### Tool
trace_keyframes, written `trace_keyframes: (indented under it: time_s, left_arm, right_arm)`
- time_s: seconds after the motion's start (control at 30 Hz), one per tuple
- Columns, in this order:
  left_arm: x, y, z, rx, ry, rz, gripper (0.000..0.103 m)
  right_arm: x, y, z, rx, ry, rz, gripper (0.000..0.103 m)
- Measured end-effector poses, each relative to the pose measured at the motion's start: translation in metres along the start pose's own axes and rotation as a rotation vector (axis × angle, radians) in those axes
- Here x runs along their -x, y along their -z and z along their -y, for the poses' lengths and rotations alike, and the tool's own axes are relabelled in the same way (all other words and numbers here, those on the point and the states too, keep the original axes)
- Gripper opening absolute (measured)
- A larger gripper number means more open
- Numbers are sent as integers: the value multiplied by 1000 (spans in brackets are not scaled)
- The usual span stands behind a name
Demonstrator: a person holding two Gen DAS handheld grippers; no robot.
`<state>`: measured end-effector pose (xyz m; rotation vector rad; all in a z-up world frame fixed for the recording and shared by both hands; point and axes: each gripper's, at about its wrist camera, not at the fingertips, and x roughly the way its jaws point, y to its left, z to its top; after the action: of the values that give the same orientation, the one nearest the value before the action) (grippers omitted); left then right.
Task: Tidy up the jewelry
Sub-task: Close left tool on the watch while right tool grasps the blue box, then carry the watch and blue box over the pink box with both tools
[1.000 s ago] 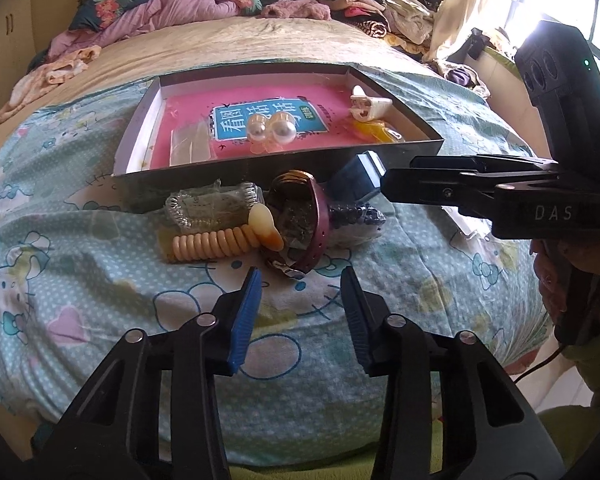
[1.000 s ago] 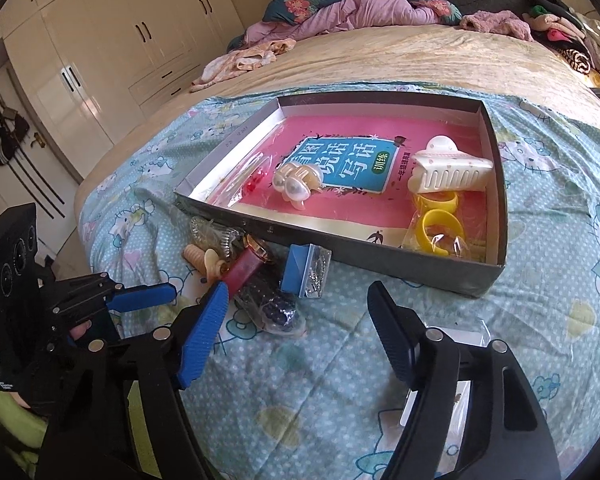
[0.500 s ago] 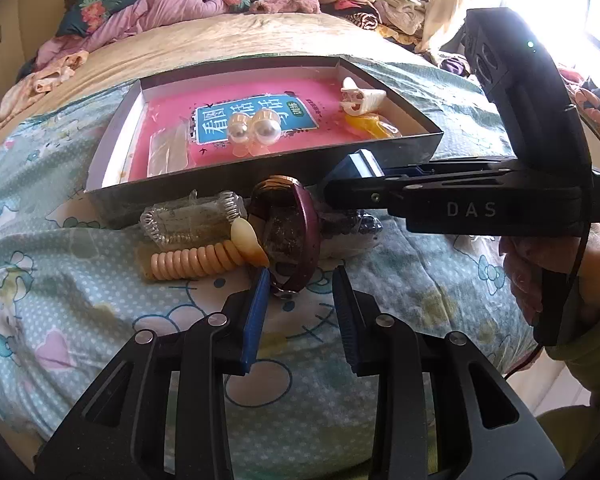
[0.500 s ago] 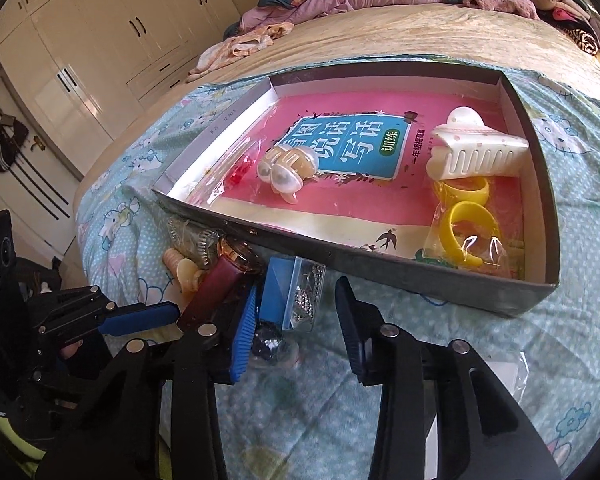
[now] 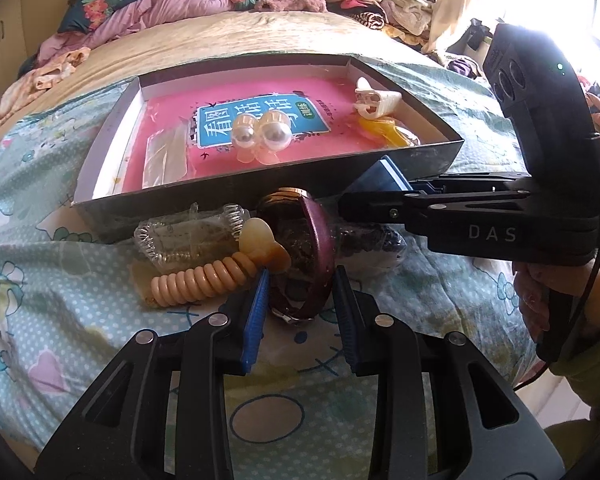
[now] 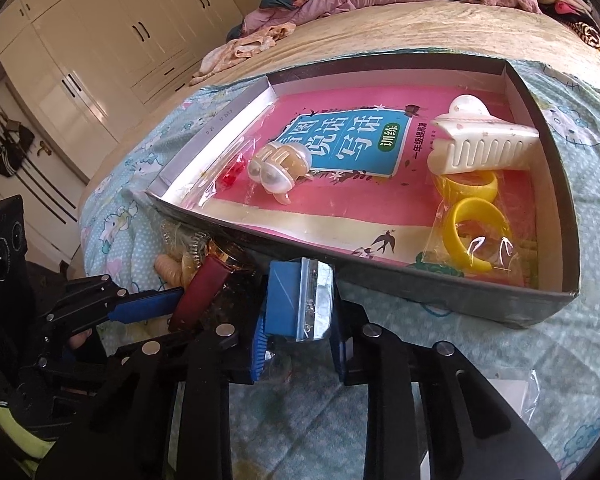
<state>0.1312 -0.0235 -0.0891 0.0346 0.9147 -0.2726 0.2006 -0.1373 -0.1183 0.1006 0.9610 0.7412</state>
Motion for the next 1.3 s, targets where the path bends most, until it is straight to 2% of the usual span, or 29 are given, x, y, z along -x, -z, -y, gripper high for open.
trace_keyframes:
  time_s: [0.03, 0.1, 0.3, 0.67, 1.3]
  left_arm:
    - [0, 0, 0, -1, 3, 2, 17]
    - [1, 1, 1, -4, 25, 9, 10]
    - [13, 4, 0, 16, 47, 40, 7]
    - [47, 3, -6, 62, 83, 96, 6]
    - [101, -28, -28, 114, 43, 241, 6]
  right_arm:
    - [1, 1, 0, 4, 4, 1, 24]
    - [4, 1, 0, 12, 12, 7, 24]
    - [15, 6, 1, 17, 39, 26, 24]
    - [48, 8, -2, 29, 67, 76, 24]
    - [86, -8, -37, 125, 47, 164, 24]
